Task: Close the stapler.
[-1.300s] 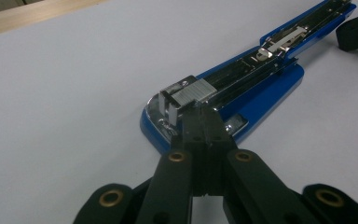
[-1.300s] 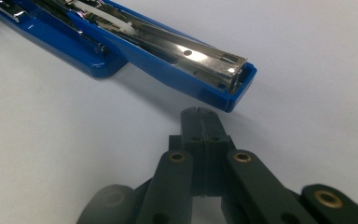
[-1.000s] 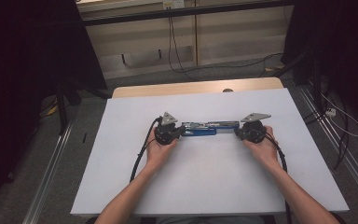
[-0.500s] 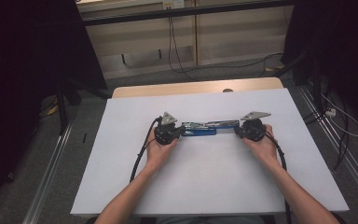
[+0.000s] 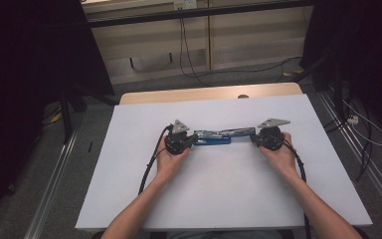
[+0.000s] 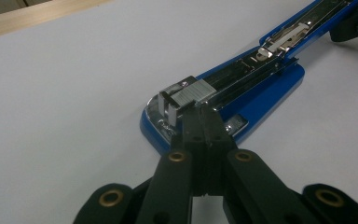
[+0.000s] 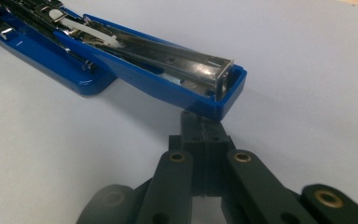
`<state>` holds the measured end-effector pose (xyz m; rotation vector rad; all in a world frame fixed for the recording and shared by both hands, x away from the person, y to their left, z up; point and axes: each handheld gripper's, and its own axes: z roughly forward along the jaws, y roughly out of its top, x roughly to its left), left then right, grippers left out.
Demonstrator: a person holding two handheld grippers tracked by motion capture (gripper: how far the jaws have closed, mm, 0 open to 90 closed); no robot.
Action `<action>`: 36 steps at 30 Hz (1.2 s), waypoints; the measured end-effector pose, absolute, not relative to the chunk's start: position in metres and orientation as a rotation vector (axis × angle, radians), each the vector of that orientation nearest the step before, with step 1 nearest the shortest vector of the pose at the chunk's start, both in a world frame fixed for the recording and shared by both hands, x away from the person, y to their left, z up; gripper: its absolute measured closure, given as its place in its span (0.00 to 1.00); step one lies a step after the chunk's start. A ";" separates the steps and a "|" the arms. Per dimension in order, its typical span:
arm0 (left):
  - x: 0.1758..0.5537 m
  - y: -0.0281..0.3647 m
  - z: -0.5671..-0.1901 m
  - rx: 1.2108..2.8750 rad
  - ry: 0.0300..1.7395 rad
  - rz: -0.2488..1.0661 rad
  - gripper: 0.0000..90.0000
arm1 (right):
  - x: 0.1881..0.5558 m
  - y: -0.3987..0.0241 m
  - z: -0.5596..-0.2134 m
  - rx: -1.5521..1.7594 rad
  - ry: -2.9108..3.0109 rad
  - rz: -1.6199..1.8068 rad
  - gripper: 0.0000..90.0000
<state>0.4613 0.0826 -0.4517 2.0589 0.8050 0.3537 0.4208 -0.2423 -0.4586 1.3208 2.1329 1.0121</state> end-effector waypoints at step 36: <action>0.460 0.082 -0.452 2.062 0.785 0.366 1.00 | 0.420 -0.242 -0.453 1.282 2.060 1.134 1.00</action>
